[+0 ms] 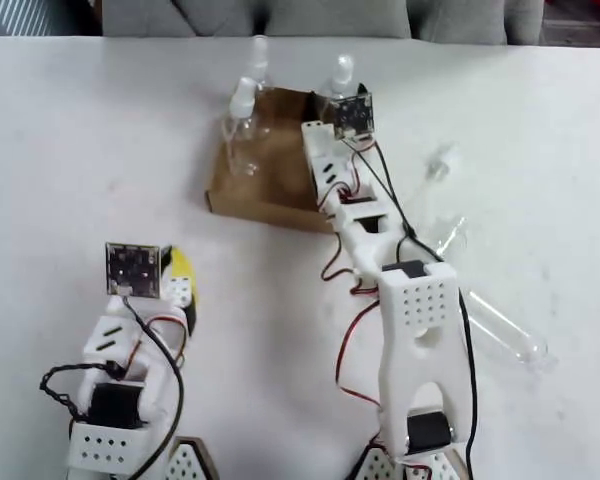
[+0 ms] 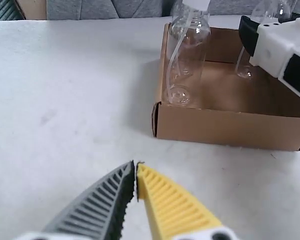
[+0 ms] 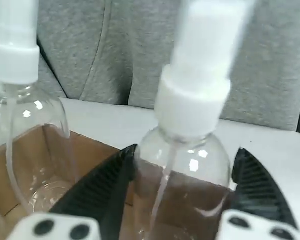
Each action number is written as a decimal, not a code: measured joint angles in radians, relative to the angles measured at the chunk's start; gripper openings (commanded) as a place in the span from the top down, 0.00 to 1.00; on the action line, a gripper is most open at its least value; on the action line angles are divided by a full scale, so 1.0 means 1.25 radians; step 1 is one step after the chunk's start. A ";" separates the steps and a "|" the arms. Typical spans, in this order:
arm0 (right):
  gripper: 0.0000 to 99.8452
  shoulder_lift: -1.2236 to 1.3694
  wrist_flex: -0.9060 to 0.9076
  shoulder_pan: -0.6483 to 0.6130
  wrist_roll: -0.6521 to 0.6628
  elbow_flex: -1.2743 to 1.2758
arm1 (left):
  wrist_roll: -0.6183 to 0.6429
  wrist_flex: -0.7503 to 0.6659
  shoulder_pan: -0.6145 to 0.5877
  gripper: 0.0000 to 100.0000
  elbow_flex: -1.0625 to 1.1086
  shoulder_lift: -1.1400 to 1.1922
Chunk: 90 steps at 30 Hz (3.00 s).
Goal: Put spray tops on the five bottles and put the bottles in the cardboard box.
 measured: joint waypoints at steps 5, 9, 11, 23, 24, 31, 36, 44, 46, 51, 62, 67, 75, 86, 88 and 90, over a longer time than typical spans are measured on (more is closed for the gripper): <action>0.75 0.000 0.000 0.000 0.000 0.000 | 0.000 0.000 0.000 0.98 0.000 0.000; 0.75 0.000 0.000 0.000 0.000 0.000 | 0.000 0.000 0.000 0.98 0.000 0.000; 0.75 0.000 0.000 0.000 0.000 0.000 | 0.000 0.000 0.000 0.98 0.000 0.000; 0.74 -0.053 0.000 0.000 0.000 0.068 | 0.000 0.000 0.000 0.98 0.000 0.000; 0.74 -0.060 0.000 0.000 0.000 0.070 | 0.000 0.000 0.000 0.98 0.000 0.000; 0.65 -0.066 0.002 0.000 0.000 0.074 | 0.000 0.000 0.000 0.98 0.000 0.000; 0.64 -0.066 0.034 0.000 0.000 0.074 | 0.000 0.000 0.000 0.98 0.000 0.000; 0.64 -0.103 0.039 0.002 -0.061 0.074 | 0.000 0.000 0.000 0.98 0.000 0.000; 0.62 -0.113 0.059 0.004 -0.070 0.074 | 0.000 0.000 0.000 0.98 0.000 0.000; 0.58 -0.113 0.085 0.004 -0.079 0.074 | 0.000 0.000 0.000 0.98 0.000 0.000; 0.58 -0.227 0.085 0.006 -0.079 0.177 | 0.000 0.000 0.000 0.98 0.000 0.000; 0.58 -0.275 0.085 0.006 -0.080 0.205 | 0.000 0.000 0.000 0.98 0.000 0.000; 0.58 -0.311 0.085 0.006 -0.080 0.206 | 0.000 0.000 0.000 0.98 0.000 0.000; 0.62 -0.518 0.248 0.006 -0.080 0.206 | -0.031 0.000 0.000 0.98 0.000 0.000; 0.70 -0.567 0.296 0.006 -0.080 0.206 | -0.031 0.000 0.000 0.98 0.000 0.000; 0.81 -0.617 0.351 0.009 -0.080 0.206 | -0.033 0.000 0.000 0.98 0.000 0.000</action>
